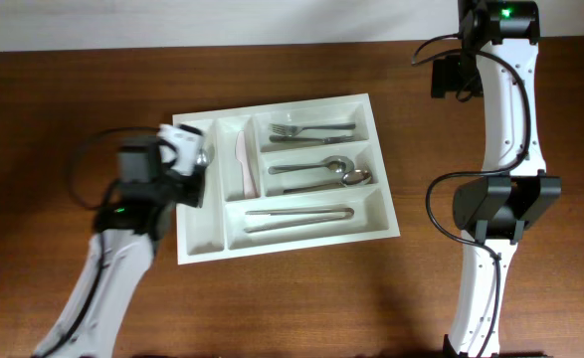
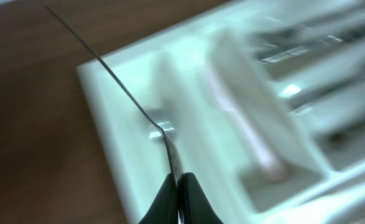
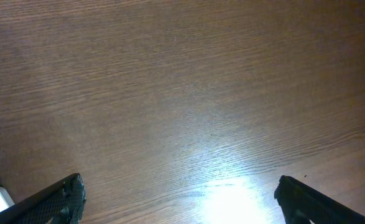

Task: Pack container
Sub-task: 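Carry the spoon into the narrow left compartment and release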

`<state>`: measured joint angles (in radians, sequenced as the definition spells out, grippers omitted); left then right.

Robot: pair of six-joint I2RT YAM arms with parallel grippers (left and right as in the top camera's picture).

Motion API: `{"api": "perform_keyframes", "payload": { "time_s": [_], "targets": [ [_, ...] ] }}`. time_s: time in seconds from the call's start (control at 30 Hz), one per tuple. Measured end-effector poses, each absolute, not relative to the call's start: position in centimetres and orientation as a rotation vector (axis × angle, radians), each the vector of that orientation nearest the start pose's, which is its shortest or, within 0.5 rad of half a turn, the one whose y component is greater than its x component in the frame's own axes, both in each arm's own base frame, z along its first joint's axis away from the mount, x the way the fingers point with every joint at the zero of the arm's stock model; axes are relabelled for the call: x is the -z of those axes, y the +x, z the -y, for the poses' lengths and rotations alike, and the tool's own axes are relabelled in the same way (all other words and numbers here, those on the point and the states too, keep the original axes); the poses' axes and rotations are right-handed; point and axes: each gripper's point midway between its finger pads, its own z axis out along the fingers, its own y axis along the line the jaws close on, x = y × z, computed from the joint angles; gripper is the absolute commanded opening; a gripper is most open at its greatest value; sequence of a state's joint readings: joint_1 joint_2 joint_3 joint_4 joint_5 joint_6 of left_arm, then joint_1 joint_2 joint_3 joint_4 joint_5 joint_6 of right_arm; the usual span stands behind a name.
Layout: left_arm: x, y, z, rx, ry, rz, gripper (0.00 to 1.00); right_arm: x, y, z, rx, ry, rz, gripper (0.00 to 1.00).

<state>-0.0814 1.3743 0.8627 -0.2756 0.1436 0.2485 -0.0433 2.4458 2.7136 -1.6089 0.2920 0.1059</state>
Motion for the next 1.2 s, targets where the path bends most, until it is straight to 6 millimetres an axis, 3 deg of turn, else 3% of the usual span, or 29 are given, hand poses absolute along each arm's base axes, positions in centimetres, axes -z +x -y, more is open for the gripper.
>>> {"api": "perform_keyframes", "payload": {
  "time_s": [0.13, 0.27, 1.2],
  "targets": [
    [-9.0, 37.5, 8.6, 0.130, 0.570, -2.395, 0.02, -17.3, 49.5, 7.1, 0.412, 0.263, -2.864, 0.99],
    [-5.4, 37.1, 8.9, 0.131, 0.597, -2.491, 0.02, -17.3, 49.5, 7.1, 0.412, 0.263, -2.864, 0.99],
    [-5.4, 37.9, 8.1, 0.032, 0.610, -2.471, 0.01, -17.3, 49.5, 7.1, 0.412, 0.262, -2.864, 0.99]
  ]
}}
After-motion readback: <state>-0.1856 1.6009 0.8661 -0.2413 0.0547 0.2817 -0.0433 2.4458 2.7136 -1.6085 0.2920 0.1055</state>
